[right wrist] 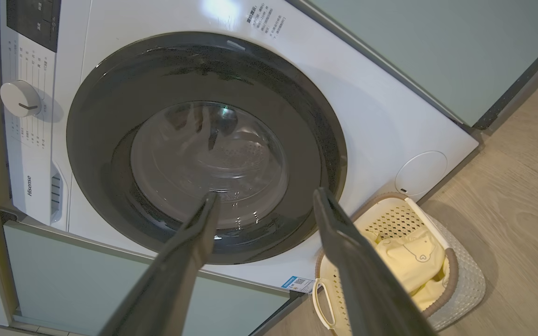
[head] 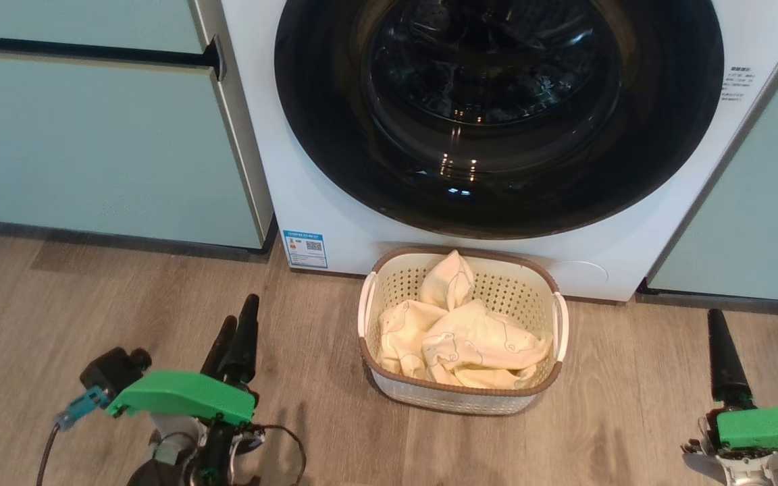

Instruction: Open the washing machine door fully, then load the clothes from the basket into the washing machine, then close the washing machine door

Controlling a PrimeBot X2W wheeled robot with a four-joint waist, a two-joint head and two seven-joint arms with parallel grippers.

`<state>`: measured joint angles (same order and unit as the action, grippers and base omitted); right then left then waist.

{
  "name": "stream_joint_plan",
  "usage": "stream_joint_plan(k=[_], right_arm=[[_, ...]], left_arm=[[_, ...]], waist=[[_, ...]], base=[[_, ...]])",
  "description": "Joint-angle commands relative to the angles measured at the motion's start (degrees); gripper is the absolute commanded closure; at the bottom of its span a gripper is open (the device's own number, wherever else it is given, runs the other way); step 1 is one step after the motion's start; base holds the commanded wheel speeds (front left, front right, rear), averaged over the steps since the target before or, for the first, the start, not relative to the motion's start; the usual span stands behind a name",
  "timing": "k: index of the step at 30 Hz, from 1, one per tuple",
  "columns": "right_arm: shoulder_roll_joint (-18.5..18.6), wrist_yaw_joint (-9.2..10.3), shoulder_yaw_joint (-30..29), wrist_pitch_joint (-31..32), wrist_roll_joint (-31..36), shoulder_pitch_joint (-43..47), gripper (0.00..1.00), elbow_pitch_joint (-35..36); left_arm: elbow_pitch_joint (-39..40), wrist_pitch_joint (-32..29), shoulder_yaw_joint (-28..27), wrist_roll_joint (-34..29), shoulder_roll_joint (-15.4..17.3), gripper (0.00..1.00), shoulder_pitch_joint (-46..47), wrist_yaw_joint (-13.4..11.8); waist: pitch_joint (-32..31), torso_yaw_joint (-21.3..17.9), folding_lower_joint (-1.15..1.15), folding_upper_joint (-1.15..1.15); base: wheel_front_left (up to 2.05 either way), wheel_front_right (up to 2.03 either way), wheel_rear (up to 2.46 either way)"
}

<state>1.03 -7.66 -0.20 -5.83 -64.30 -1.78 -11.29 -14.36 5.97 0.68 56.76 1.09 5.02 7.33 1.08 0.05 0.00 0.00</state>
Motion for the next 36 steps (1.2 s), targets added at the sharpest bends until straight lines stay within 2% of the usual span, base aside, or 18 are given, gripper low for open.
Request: stream_joint_plan(k=[1,9,17,36], right_arm=[[1.14,0.10,0.77,-0.90,1.40,-3.60,0.00,2.57],[1.24,0.11,1.39,-2.08,5.78,-4.05,0.00,3.11],[1.36,0.12,2.81,-3.43,11.83,-4.48,0.00,3.96],[1.63,0.15,3.10,-6.64,26.77,-4.97,0.00,5.78]], left_arm=[[2.30,0.77,-0.55,-1.84,0.99,0.00,3.62,0.12],[2.63,1.95,-0.25,-6.28,1.10,0.00,4.18,0.12],[3.26,3.30,0.55,-13.49,1.23,0.00,4.69,-0.05],[4.58,6.51,2.51,-29.78,1.54,0.00,5.83,-2.45]], waist=[[0.02,-0.01,0.00,0.00],[0.09,0.00,0.00,0.00],[0.21,-0.03,0.00,0.00],[0.44,-0.05,0.00,0.00]], base=[[0.00,0.00,0.00],[0.00,0.00,0.00],[0.00,0.00,0.00],[0.00,0.00,0.00]])
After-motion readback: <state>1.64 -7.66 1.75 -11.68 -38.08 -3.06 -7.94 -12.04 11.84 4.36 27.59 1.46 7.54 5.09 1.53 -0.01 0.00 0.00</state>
